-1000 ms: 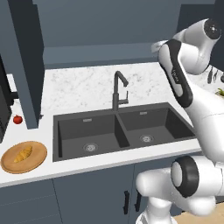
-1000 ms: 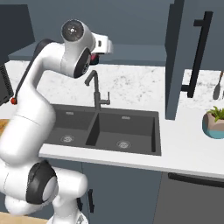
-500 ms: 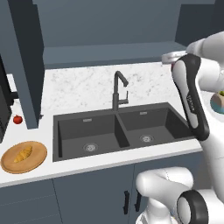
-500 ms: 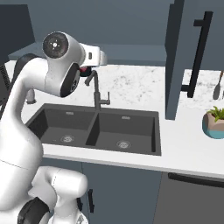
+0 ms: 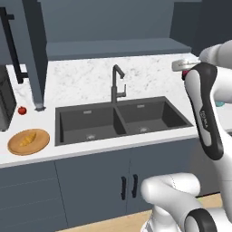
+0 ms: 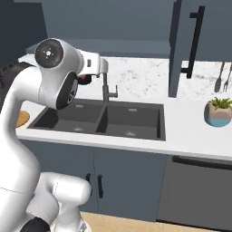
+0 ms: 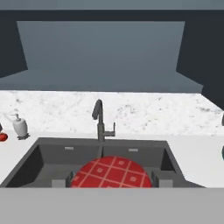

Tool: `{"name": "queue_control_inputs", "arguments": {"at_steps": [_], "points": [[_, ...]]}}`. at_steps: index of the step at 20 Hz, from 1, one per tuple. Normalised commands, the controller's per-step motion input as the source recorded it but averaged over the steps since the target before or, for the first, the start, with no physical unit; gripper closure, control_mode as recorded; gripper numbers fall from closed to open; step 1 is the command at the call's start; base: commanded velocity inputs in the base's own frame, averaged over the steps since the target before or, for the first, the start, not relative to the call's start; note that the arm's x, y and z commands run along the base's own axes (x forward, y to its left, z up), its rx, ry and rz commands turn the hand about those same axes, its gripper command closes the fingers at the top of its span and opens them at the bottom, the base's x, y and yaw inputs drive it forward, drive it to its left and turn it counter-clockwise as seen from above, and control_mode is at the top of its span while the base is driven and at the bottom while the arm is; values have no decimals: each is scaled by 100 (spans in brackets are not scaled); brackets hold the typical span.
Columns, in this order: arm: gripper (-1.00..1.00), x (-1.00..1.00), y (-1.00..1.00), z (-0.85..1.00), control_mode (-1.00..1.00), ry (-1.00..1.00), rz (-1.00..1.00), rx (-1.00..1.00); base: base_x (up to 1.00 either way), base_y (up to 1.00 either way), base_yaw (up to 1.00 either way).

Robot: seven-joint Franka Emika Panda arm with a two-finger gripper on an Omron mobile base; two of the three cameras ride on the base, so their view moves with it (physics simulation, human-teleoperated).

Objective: From the different types of pastries on the counter, select a croissant and place it on the cutting board. Then retrieve a jar of jam from the cabinet and place it alongside the croissant on the cutting board.

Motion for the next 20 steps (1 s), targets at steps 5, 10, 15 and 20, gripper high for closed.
{"name": "queue_control_inputs", "arguments": {"at_steps": [5,10,15,20], "points": [[100,0,0,0,100,0,0,0,-47,11,0],[100,0,0,0,100,0,0,0,-39,23,0],[100,0,0,0,100,0,0,0,-44,32,0],[100,0,0,0,100,0,0,0,-47,39,0]]}}
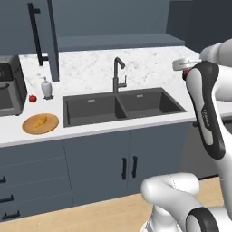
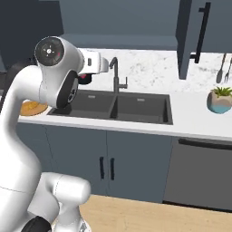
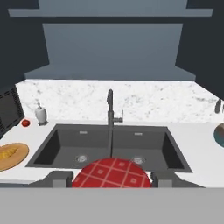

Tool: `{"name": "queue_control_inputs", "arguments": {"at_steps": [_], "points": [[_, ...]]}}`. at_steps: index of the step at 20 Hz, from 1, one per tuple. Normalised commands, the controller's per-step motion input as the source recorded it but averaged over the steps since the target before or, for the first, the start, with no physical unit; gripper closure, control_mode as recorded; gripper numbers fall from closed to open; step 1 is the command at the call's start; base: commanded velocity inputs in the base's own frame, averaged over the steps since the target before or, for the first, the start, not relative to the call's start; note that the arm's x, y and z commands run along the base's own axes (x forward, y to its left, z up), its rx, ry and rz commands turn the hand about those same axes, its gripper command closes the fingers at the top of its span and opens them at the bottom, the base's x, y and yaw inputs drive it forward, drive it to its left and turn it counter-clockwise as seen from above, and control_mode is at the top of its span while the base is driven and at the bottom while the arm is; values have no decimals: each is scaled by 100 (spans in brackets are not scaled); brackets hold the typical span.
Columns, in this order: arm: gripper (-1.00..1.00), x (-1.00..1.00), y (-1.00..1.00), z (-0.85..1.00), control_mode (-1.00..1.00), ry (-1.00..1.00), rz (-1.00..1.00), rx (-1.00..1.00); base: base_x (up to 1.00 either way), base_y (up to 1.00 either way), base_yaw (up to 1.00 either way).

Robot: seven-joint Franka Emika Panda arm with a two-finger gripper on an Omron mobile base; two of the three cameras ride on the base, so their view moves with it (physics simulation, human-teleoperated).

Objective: From the different types of pastries on the counter, select a croissant and place it on the cutting board. Then retrieve a jar of jam from the cabinet and place it alongside the croissant on the cutting board.

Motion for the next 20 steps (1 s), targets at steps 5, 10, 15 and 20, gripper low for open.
{"name": "queue_control_inputs", "arguments": {"at_steps": [5,10,15,20], "points": [[100,0,0,0,100,0,0,0,-53,33,0],[100,0,0,0,100,0,0,0,-58,25,0],[100,0,0,0,100,0,0,0,-17,65,0],[100,0,0,0,100,0,0,0,1,75,0]]}}
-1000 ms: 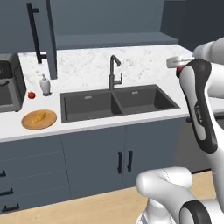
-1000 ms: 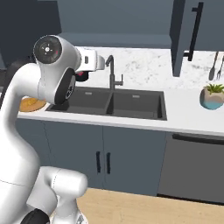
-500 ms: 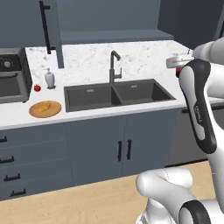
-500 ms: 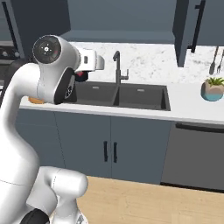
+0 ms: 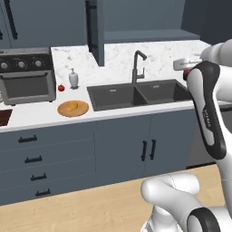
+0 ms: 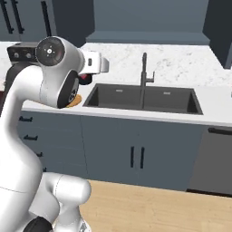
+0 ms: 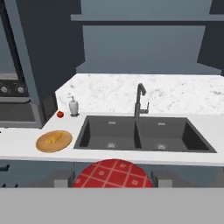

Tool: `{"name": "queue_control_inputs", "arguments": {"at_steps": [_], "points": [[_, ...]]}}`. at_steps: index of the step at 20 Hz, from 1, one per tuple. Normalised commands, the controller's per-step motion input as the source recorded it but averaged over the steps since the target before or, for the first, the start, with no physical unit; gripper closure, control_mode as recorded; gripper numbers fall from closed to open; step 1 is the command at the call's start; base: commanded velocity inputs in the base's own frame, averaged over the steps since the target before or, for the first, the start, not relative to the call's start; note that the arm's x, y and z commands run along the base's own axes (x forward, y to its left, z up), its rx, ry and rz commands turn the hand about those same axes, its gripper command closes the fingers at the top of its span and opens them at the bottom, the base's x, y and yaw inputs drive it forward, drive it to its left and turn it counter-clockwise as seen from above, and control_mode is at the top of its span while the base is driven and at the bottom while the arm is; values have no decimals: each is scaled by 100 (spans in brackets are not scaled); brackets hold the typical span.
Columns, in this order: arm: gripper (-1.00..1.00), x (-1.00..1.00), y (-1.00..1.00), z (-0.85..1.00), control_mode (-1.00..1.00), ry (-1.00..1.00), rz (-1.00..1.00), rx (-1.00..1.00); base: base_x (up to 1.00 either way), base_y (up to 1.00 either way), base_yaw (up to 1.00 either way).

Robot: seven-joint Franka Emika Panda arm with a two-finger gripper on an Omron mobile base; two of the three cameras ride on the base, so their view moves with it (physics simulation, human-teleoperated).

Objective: From the different types of pastries on the counter, select a croissant and place it on the cutting board. Then retrieve a jar of jam from the cabinet and place it alongside the croissant on the cutting board.

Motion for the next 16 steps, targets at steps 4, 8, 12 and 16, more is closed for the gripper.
{"name": "queue_control_inputs", "arguments": {"at_steps": [4,8,12,16], "points": [[100,0,0,0,100,0,0,0,-1,30,0],[100,0,0,0,100,0,0,0,-3,13,0],[100,0,0,0,100,0,0,0,-13,28,0],[100,0,0,0,100,0,0,0,-20,64,0]]}}
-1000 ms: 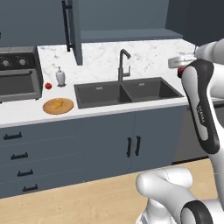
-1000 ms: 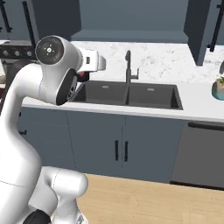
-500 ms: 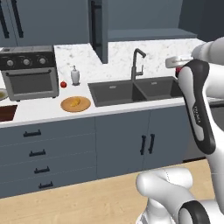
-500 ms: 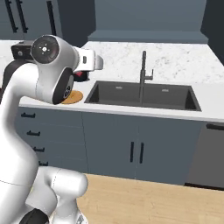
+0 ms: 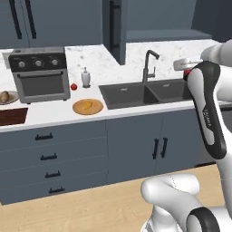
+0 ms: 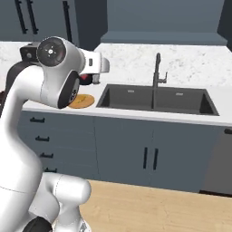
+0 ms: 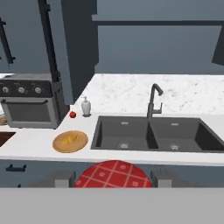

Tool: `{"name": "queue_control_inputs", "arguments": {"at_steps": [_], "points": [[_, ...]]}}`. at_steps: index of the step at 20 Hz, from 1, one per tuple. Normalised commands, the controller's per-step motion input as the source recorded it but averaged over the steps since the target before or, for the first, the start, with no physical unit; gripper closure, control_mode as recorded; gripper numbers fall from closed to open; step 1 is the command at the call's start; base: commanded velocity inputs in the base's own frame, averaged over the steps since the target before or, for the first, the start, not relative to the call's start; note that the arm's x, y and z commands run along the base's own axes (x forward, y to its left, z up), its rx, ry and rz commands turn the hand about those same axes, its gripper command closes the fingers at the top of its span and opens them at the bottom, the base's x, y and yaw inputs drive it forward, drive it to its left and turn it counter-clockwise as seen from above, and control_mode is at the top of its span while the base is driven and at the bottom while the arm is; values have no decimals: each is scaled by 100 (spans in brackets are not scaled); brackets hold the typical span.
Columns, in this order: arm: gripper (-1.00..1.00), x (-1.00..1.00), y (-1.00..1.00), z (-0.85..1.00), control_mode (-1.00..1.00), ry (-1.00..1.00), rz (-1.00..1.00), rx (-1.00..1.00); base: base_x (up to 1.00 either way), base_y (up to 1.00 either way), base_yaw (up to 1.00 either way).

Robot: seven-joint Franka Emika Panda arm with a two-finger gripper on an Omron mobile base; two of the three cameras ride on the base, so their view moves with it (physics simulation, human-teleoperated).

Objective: From the different types of pastries on the counter, select a croissant and place it on the cutting board. Then retrieve a jar of jam from the cabinet and place it alongside the croissant on the cutting board.

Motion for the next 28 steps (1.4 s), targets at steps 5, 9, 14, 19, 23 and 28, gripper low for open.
{"name": "queue_control_inputs", "arguments": {"at_steps": [5,9,14,19,23,28], "points": [[100,0,0,0,100,0,0,0,-29,51,0],[100,0,0,0,100,0,0,0,-30,48,0],[100,0,0,0,100,0,0,0,-29,49,0],[100,0,0,0,100,0,0,0,-25,57,0],[100,0,0,0,100,0,0,0,-24,64,0],[100,0,0,0,100,0,0,0,-24,72,0]]}}
